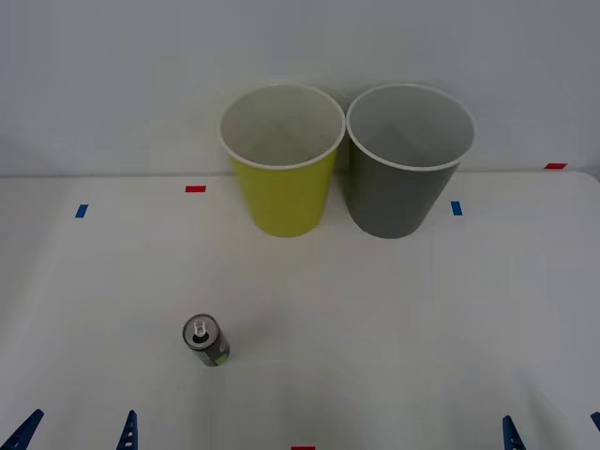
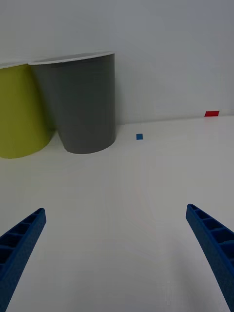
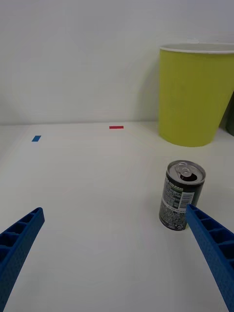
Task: Put cans in the gray bin and PET bottles in the light green bin.
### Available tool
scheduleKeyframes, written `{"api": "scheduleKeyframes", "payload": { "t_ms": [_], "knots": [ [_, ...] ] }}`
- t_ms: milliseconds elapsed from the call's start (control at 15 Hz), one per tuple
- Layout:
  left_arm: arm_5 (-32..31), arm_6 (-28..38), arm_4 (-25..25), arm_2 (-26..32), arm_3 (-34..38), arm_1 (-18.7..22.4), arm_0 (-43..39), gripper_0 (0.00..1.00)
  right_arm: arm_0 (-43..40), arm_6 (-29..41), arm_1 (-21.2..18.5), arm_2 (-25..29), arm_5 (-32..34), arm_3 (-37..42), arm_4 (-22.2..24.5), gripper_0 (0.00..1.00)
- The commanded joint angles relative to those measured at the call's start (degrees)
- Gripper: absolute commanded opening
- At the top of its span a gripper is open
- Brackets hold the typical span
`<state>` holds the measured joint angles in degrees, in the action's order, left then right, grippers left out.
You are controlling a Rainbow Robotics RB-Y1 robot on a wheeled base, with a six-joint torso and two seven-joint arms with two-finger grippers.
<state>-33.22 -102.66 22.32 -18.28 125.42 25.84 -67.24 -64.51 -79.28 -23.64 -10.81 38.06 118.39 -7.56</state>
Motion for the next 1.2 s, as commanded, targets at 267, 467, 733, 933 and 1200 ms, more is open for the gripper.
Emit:
{"api": "scheduleKeyframes", "payload": {
  "t_ms": [267, 467, 733, 933, 1200],
  "knots": [
    [0.0, 0.0, 0.0, 0.0, 0.0, 0.0, 0.0, 1.0, 0.0, 0.0, 0.0, 0.0, 0.0, 0.0, 0.0, 1.0],
    [0.0, 0.0, 0.0, 0.0, 0.0, 0.0, 0.0, 1.0, 0.0, 0.0, 0.0, 0.0, 0.0, 0.0, 0.0, 1.0],
    [0.0, 0.0, 0.0, 0.0, 0.0, 0.0, 0.0, 1.0, 0.0, 0.0, 0.0, 0.0, 0.0, 0.0, 0.0, 1.0],
    [0.0, 0.0, 0.0, 0.0, 0.0, 0.0, 0.0, 1.0, 0.0, 0.0, 0.0, 0.0, 0.0, 0.0, 0.0, 1.0],
    [0.0, 0.0, 0.0, 0.0, 0.0, 0.0, 0.0, 1.0, 0.0, 0.0, 0.0, 0.0, 0.0, 0.0, 0.0, 1.0]
  ]
}}
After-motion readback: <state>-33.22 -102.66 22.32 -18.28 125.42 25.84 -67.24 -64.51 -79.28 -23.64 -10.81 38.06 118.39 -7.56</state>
